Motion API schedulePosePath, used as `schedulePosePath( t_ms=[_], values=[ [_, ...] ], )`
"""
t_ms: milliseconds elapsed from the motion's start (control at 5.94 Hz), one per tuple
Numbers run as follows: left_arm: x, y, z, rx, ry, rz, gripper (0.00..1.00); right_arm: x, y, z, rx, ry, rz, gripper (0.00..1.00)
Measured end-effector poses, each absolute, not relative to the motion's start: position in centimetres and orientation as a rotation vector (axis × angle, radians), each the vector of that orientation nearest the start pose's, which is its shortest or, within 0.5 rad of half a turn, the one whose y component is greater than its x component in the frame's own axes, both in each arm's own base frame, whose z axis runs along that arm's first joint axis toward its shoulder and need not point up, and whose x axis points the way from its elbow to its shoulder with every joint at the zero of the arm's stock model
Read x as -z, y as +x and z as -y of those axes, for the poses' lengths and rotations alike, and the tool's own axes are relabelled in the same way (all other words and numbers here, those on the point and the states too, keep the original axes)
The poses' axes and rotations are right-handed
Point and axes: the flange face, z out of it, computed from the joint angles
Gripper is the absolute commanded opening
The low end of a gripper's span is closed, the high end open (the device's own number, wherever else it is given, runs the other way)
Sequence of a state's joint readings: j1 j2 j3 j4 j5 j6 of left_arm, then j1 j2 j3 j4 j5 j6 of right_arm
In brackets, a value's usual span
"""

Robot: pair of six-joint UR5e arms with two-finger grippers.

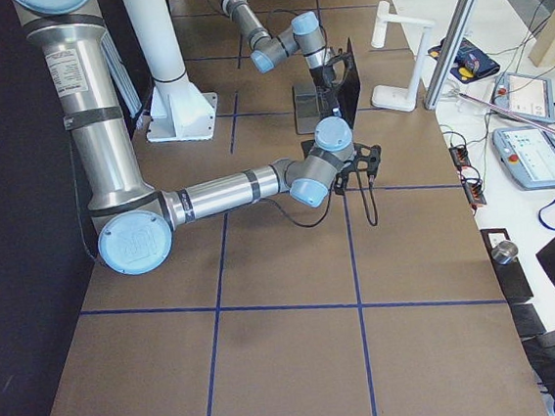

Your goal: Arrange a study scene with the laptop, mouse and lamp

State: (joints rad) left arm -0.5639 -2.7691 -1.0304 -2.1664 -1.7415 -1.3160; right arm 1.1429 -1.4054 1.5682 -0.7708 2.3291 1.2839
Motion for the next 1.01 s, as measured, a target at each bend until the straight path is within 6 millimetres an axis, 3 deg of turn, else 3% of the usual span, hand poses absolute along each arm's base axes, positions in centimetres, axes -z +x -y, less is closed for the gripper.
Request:
schedulePosePath(
  t_ms=[337,673,842,1010],
  values=[
    [-5.5,57.4,53.9,0.128,0.299,-1.217,1.0,-48.8,-15.6,54.9,-0.434,0.081,1.138,1.0],
    [-13.1,49.5,54.8,0.043,0.296,-1.197,1.0,-51.9,-12.3,54.1,-0.378,0.131,1.095,1.0],
    [-17.8,44.0,56.0,-0.005,0.306,-1.174,1.0,-54.1,-9.8,53.4,-0.32,0.156,1.053,1.0],
    [-21.9,37.2,57.7,-0.037,0.321,-1.156,1.0,-56.4,-6.7,52.8,-0.242,0.169,1.007,1.0]
  ],
)
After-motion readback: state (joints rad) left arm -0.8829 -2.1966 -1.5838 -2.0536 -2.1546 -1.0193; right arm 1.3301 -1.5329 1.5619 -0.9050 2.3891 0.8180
